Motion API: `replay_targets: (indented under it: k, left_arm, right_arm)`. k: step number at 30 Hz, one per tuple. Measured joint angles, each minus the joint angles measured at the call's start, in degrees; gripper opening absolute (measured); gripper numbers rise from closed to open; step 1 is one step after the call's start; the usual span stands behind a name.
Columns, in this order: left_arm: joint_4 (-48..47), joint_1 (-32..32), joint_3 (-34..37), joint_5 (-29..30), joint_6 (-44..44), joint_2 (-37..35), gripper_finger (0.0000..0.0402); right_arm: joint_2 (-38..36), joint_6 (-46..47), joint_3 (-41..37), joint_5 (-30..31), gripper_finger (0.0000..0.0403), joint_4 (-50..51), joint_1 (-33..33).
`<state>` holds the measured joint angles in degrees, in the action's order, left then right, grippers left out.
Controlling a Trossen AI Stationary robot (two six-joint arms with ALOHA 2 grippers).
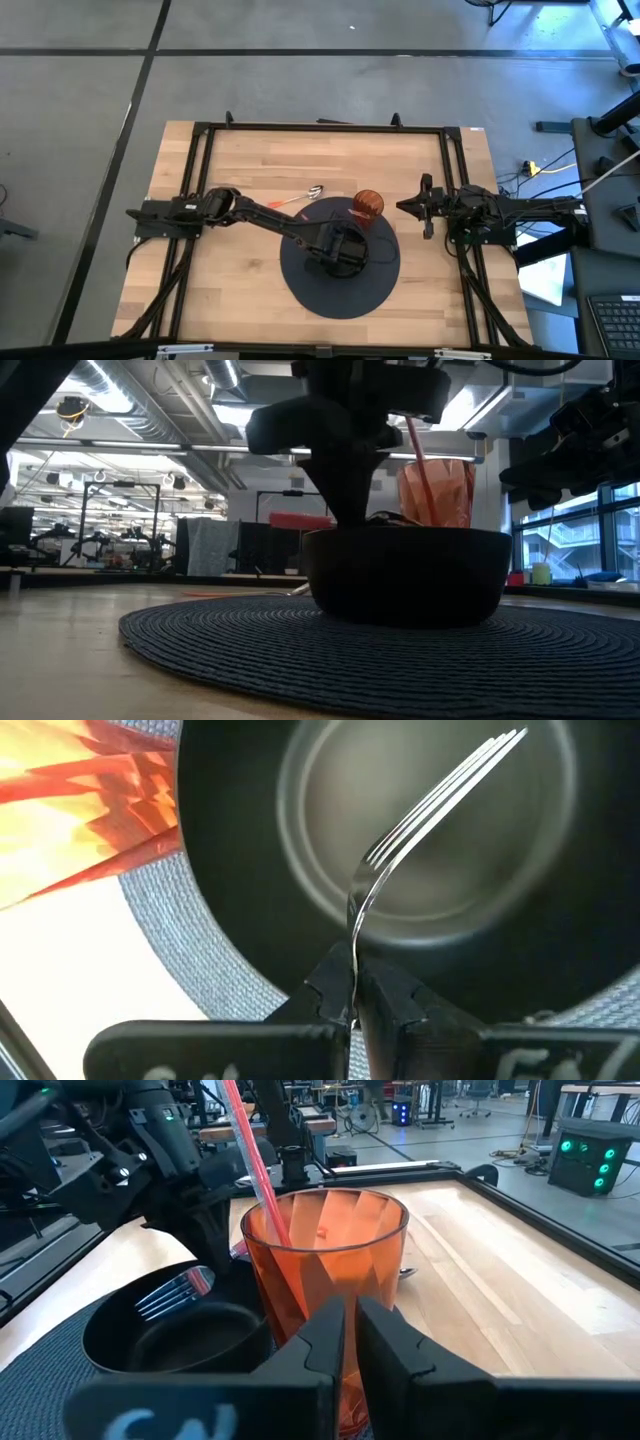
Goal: Pick & Place Utensil
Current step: Put the pink fork into the black bowl, then put the orange spoon into the black bowl
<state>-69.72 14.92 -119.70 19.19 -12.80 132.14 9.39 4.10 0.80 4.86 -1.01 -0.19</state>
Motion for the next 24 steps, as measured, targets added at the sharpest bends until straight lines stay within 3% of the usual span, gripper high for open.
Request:
replay_targets:
  k: [11,24]
  left_arm:
    - [2.1,0.0,0.0,0.5,-0.4,0.5,0.0006]
    - [2.0,0.0,0.0,0.6,0.5,0.5,0.0046]
  right_arm:
    - [0.0,0.0,0.0,-0.1,0.0031,0.0,0.0]
    - [0.0,0.0,0.0,-0.5,0.0031,0.0,0.0]
